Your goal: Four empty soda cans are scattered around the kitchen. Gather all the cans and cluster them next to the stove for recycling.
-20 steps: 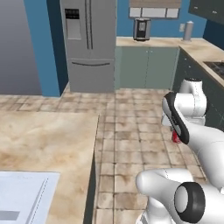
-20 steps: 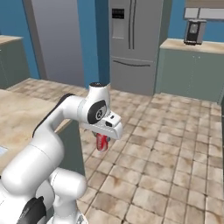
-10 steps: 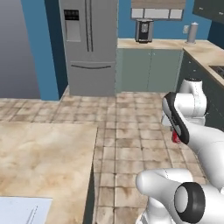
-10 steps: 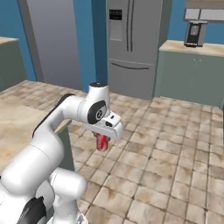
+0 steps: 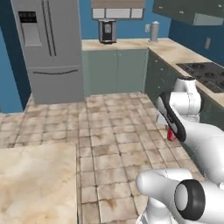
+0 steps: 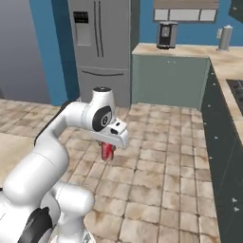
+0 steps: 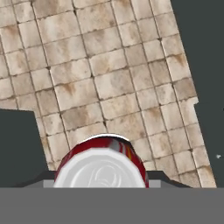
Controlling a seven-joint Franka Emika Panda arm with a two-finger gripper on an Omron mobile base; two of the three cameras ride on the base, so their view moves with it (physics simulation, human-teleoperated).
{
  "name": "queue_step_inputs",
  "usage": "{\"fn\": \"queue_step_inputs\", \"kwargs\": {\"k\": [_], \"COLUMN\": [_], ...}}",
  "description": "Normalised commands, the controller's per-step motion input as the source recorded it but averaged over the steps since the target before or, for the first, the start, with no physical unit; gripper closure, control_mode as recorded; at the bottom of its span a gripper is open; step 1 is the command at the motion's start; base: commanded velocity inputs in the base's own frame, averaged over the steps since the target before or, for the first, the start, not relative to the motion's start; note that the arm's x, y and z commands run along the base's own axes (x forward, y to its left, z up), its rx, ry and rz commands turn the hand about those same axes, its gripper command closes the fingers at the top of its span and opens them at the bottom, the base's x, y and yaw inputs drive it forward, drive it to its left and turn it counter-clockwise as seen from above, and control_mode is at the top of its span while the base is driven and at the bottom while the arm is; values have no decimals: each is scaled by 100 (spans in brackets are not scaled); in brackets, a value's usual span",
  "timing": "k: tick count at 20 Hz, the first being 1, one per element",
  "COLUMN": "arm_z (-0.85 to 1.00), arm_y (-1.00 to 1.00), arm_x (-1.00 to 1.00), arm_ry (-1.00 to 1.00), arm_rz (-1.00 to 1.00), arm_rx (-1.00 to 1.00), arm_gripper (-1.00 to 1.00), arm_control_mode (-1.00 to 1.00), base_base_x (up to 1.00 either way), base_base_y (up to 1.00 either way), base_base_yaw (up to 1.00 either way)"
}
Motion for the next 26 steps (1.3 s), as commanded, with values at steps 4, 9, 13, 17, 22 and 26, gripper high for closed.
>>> {"fn": "queue_step_inputs", "kwargs": {"k": [4,9,13,17,22,26], "arm_z": [0,0,0,0,0,0], "arm_y": [0,0,0,0,0,0], "arm_x": [0,0,0,0,0,0], "arm_ry": [0,0,0,0,0,0], "arm_rz": [0,0,0,0,0,0], "arm_rx": [0,0,0,0,0,0], "arm_gripper": [100,100,100,100,100,100], "arm_control_mode": [100,100,100,100,100,100], "base_base_x": [36,38,38,44,51,60], "base_base_y": [-5,-6,-6,-1,0,4], "base_base_yaw": [-50,-47,-47,-42,-36,-27]}}
